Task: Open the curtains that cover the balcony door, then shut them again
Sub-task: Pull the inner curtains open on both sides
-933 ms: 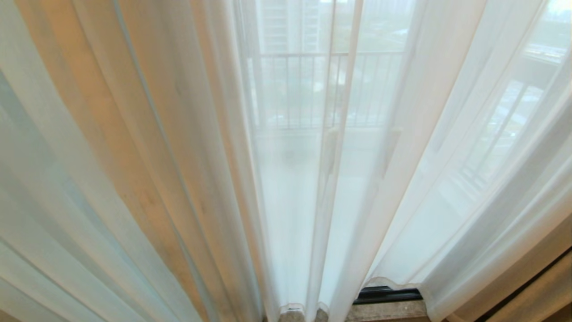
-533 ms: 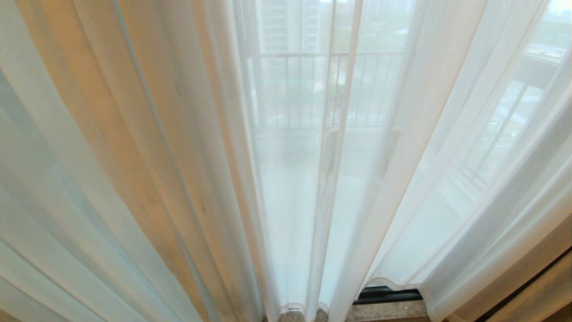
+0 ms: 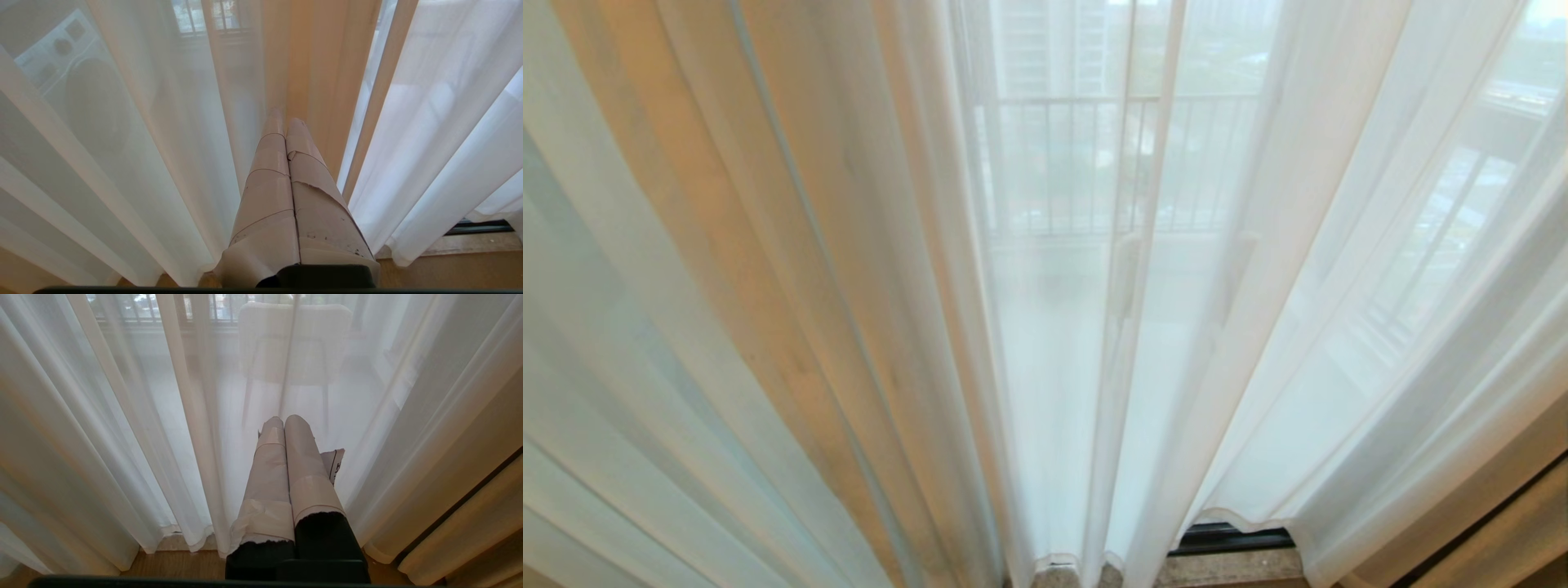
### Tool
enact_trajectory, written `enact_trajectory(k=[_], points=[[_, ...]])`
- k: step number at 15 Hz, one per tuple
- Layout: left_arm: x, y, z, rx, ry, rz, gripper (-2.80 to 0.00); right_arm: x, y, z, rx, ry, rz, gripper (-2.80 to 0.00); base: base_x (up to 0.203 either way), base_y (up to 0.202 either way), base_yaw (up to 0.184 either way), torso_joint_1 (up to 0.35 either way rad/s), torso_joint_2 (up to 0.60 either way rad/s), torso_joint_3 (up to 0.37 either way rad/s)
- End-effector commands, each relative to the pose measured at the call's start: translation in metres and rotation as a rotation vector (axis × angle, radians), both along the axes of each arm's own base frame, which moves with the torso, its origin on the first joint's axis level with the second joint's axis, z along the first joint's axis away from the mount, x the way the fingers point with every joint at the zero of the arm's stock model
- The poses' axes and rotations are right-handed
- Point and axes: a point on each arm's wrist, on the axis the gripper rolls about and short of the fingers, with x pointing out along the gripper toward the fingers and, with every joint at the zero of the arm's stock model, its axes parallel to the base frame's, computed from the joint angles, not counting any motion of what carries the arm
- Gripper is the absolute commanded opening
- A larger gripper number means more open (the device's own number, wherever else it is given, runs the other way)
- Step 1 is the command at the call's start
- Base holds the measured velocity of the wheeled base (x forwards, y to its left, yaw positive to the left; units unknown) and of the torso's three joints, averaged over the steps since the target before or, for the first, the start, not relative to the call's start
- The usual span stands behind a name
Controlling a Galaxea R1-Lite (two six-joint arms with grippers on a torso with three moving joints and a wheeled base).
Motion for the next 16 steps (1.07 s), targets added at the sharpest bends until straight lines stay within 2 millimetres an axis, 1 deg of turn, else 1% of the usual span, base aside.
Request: enact_trajectory(k=[1, 16], points=[[0.0, 0.0, 0.0, -0.001, 0.0, 0.0, -2.8, 0.0001, 0.0, 0.0, 0.0, 0.001, 0.001, -2.8, 0.0, 0.0, 0.0, 0.0, 0.0, 0.0], [0.0, 0.0001, 0.0, -0.001, 0.0, 0.003, -2.8, 0.0001, 0.0, 0.0, 0.0, 0.001, 0.001, -2.8, 0.0, 0.0, 0.0, 0.0, 0.0, 0.0]])
